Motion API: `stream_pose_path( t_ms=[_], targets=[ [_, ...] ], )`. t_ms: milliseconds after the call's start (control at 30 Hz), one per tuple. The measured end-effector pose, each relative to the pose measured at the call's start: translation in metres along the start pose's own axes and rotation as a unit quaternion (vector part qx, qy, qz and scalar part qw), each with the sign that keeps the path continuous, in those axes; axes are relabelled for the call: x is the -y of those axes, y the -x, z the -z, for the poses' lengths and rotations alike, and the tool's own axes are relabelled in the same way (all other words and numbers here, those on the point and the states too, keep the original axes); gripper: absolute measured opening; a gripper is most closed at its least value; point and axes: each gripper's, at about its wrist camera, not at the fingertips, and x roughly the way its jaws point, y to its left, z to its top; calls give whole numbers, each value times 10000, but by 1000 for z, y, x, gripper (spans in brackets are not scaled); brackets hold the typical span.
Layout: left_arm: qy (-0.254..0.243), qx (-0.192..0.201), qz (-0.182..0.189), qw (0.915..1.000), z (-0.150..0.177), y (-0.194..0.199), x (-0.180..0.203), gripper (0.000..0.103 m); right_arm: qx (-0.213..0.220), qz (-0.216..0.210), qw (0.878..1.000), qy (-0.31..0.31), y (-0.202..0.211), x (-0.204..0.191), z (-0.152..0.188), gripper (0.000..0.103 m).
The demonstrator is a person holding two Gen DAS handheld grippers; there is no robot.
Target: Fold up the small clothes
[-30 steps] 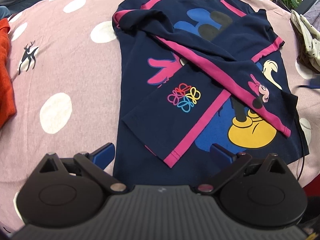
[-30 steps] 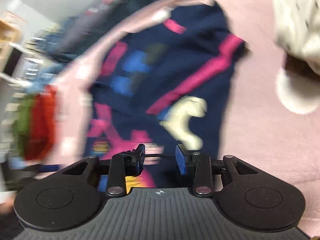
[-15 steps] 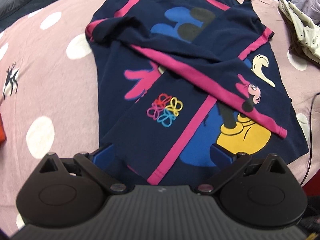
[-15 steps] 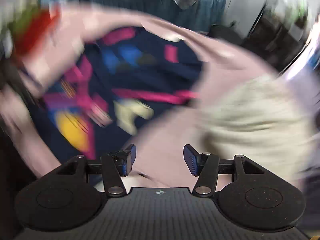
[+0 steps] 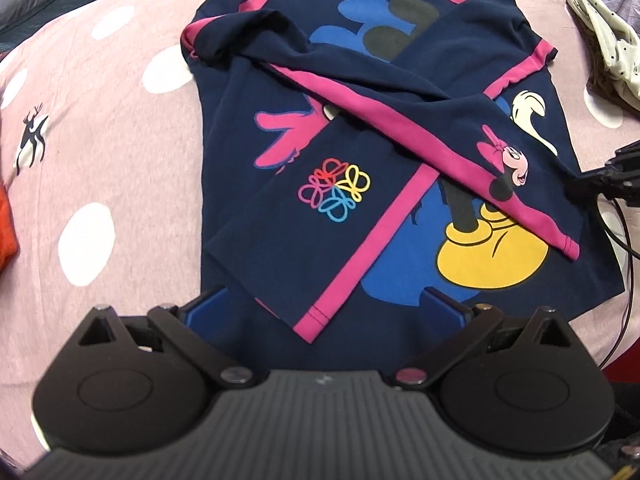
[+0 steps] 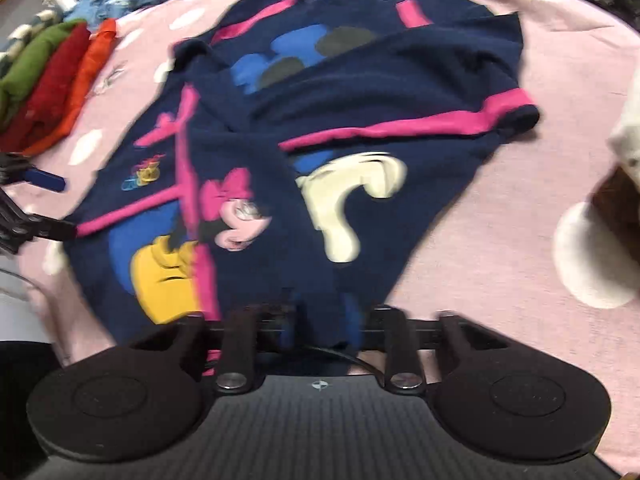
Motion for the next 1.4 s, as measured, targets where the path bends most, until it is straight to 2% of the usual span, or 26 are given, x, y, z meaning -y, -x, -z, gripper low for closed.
stream_pose_path(
  t_ms=[67, 133, 200, 267, 300, 333, 367, 400, 433, 467, 500, 567, 600, 633, 700, 733, 800, 833, 867, 1000, 1033, 1100, 1167, 1233, 1300, 1400],
  targets=[
    [9, 35, -20, 10000, 0, 1, 1, 103, -38, -18, 9998, 214, 10, -9, -5, 4],
    [56, 87, -16, 9999, -1, 3, 0, 103, 175, 174, 9980, 583, 27, -17, -14, 4],
    [132, 144, -41, 9998, -2, 5, -3, 103, 564, 683, 9913, 969, 55, -26, -29, 4],
    [278, 203, -70, 9994, -5, 7, -11, 103, 1176, 1094, 9783, 1313, 95, -40, -52, 4],
    [377, 226, -82, 9990, -6, 8, -15, 103, 1514, 1392, 9663, 1550, 114, -52, -62, 4],
    [483, 259, -107, 9984, -7, 9, -20, 103, 1819, 1817, 9463, 1959, 132, -69, -71, 4],
    [577, 293, -132, 9978, -8, 10, -26, 103, 2092, 2239, 9197, 2456, 146, -89, -75, 4],
    [651, 322, -149, 9972, -8, 11, -31, 103, 2301, 2394, 8963, 2938, 158, -110, -75, 4],
    [703, 346, -161, 9968, -8, 12, -35, 103, 2300, 2000, 8911, 3361, 167, -125, -71, 4],
    [741, 342, -180, 9965, -8, 12, -39, 103, 1971, 1284, 8959, 3768, 169, -138, -63, 4],
    [766, 307, -202, 9964, -8, 11, -43, 103, 1474, 819, 8918, 4198, 160, -150, -50, 3],
    [810, 255, -252, 9961, -6, 9, -49, 103, 570, 822, 8682, 4860, 126, -164, -14, 3],
    [834, 251, -257, 9959, -5, 8, -51, 103, 127, 849, 8597, 5036, 108, -162, 3, 2],
    [846, 240, -230, 9959, -3, 7, -52, 103, -203, 931, 8574, 5057, 90, -154, 16, 1],
    [851, 154, -206, 9960, 0, 4, -53, 103, -821, 1109, 8721, 4694, 56, -137, 33, 20],
    [835, 120, -206, 9962, 1, 3, -53, 103, -964, 999, 8827, 4489, 49, -131, 38, 23],
    [783, 102, -185, 9967, 2, 2, -51, 103, -812, 578, 9100, 4025, 47, -120, 45, 47],
    [764, 96, -180, 9969, 3, 2, -50, 103, -793, 542, 9245, 3689, 45, -114, 42, 74],
    [747, 106, -167, 9970, 5, 4, -49, 103, -760, 568, 9380, 3334, 44, -107, 40, 85],
    [676, 104, -140, 9976, 6, 3, -46, 103, -165, 146, 9856, 1675, 56, -67, 24, 79],
    [667, 99, -147, 9976, 6, 2, -45, 103, -35, 76, 9931, 1173, 55, -57, 20, 79],
    [679, 70, -126, 9976, 6, 1, -44, 103, 18, -49, 9987, 511, 52, -45, 16, 79],
    [661, 70, -126, 9977, 6, 2, -43, 103, -32, -210, 9986, 486, 44, -48, 16, 78],
    [636, 85, -152, 9978, 5, 3, -42, 103, -113, -20, 9971, 750, 39, -58, 17, 76],
    [664, 127, -139, 9976, 4, 4, -43, 103, -183, -120, 9942, 1054, 35, -68, 14, 75],
    [727, 99, -103, 9972, 3, 3, -44, 103, -179, 14, 9800, 1980, 25, -97, 19, 74]
  ],
)
